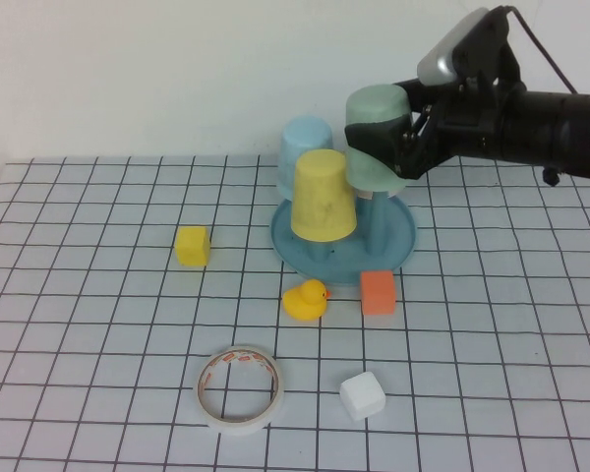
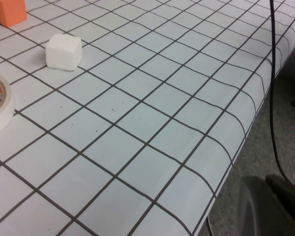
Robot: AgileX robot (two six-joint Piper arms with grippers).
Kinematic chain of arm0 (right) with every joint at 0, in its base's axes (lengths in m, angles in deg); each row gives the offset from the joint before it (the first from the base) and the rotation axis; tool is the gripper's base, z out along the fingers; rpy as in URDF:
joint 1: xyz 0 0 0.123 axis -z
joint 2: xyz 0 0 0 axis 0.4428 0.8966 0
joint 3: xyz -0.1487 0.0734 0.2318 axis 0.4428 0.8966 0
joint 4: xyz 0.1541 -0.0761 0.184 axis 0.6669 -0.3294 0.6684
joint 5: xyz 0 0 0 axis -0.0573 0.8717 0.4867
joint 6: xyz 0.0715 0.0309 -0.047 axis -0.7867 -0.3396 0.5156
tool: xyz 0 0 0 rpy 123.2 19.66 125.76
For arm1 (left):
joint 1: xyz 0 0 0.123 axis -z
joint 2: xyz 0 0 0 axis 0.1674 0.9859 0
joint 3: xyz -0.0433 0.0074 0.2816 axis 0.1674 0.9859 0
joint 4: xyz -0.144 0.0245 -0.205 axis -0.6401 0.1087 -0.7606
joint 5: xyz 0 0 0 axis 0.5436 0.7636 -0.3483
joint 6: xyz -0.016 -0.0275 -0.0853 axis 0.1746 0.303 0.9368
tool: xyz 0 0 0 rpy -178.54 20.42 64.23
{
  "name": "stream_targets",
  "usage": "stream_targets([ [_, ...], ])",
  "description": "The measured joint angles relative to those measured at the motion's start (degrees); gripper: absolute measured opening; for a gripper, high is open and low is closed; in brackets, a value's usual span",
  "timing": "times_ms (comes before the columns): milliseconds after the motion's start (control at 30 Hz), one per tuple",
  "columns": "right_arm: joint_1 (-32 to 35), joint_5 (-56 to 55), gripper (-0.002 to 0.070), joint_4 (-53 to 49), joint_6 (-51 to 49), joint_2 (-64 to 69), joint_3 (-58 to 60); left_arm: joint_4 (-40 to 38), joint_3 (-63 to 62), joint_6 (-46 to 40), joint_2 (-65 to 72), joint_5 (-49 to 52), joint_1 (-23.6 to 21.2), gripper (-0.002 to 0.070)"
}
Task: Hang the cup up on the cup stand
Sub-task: Place the cup on the cup holder
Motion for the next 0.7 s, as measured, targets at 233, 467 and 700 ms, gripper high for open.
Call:
stream_targets([
  [233, 0.0, 0.0, 0.0598, 0.2, 0.1, 0.3, -3.3, -0.1, 0.0, 0.0, 0.0, 0.0, 0.0, -0.0001],
  [467, 0.0, -0.5, 0.0598, 0.2, 0.1, 2.1, -3.9, -0.1, 0.0, 0.0, 0.0, 0.0, 0.0, -0.0001],
  [700, 0.0, -1.2, 0.0598, 0.2, -1.1, 5.1, -3.9, -0.1, 0.0, 0.0, 0.0, 0.0, 0.0, -0.0001],
])
